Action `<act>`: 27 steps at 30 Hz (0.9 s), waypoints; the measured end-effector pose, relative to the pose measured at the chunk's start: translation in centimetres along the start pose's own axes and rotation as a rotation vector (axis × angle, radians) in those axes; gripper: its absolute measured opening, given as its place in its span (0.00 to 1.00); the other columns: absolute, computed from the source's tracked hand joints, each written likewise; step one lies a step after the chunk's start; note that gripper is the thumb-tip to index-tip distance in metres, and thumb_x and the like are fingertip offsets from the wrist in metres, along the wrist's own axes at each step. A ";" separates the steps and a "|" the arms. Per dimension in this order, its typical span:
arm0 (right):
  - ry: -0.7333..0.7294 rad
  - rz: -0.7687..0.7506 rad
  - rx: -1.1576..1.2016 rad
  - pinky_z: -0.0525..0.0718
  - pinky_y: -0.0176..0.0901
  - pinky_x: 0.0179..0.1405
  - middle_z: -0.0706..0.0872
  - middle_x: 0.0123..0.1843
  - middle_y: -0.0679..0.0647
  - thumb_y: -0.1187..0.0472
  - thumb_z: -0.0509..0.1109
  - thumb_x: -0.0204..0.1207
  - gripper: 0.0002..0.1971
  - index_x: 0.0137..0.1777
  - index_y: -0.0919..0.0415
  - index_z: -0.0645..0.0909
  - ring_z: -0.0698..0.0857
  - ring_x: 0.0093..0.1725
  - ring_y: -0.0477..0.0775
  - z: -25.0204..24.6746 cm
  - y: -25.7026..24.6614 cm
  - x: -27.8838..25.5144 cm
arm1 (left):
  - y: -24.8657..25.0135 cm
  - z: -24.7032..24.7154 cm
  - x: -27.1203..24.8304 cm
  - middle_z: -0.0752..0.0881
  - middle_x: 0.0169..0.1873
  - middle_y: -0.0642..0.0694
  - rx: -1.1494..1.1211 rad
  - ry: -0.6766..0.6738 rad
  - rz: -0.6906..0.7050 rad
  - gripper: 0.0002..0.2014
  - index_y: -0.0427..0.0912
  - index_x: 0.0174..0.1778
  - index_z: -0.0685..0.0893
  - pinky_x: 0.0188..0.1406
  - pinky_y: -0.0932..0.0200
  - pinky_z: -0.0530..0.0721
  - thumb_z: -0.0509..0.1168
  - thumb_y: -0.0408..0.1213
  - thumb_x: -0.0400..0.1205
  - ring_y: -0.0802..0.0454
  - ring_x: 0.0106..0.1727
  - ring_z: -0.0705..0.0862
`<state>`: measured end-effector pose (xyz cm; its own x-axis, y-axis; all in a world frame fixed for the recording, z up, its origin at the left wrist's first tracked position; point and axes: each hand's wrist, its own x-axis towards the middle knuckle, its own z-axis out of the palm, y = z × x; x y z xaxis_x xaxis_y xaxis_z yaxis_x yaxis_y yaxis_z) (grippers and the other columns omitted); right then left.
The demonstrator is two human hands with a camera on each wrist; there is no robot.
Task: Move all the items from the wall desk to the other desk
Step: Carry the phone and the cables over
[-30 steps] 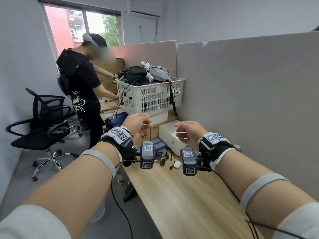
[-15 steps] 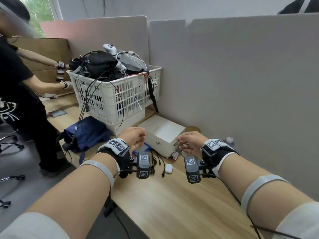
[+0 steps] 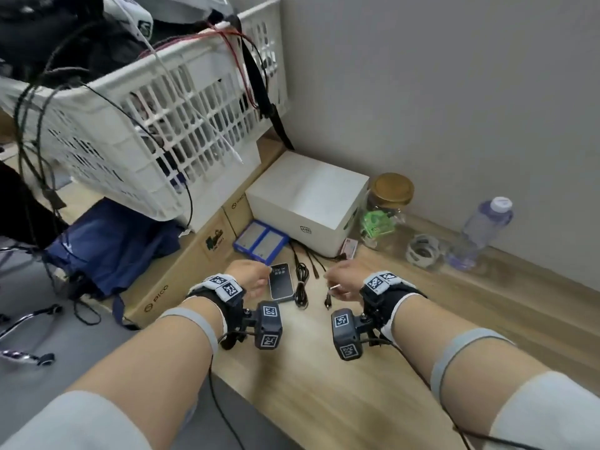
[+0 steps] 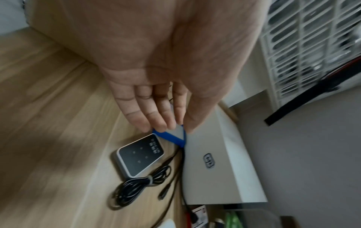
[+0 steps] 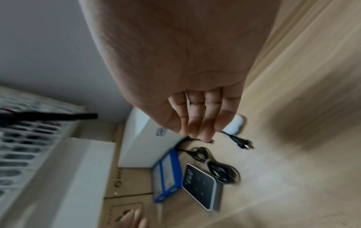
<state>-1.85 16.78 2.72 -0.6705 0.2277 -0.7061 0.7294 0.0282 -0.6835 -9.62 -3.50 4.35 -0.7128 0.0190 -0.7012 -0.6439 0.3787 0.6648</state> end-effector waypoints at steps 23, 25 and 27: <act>0.191 0.097 -0.660 0.77 0.42 0.42 0.85 0.54 0.58 0.49 0.72 0.72 0.20 0.58 0.59 0.78 0.83 0.49 0.59 10.2 3.2 10.1 | -2.3 3.2 14.2 0.85 0.49 0.40 0.837 -0.109 0.091 0.19 0.40 0.49 0.83 0.49 0.55 0.80 0.76 0.50 0.72 0.42 0.49 0.84; 0.188 0.105 -0.642 0.79 0.42 0.41 0.86 0.49 0.57 0.50 0.72 0.70 0.13 0.47 0.56 0.77 0.85 0.48 0.60 10.1 3.6 9.7 | -2.4 2.9 14.5 0.87 0.54 0.37 0.839 -0.127 0.098 0.24 0.36 0.58 0.84 0.51 0.52 0.80 0.77 0.49 0.73 0.41 0.51 0.85; 0.192 0.119 -0.590 0.79 0.41 0.38 0.84 0.41 0.55 0.51 0.72 0.69 0.11 0.38 0.55 0.75 0.85 0.43 0.60 9.4 3.9 8.8 | -2.5 2.7 14.5 0.86 0.51 0.40 0.824 -0.178 0.065 0.19 0.39 0.56 0.84 0.48 0.54 0.78 0.75 0.48 0.75 0.44 0.45 0.83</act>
<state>-6.22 9.70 -7.90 -0.5836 0.4317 -0.6877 0.7865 0.5110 -0.3467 -17.58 -1.64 -8.20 -0.6428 0.1836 -0.7437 -0.1451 0.9241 0.3535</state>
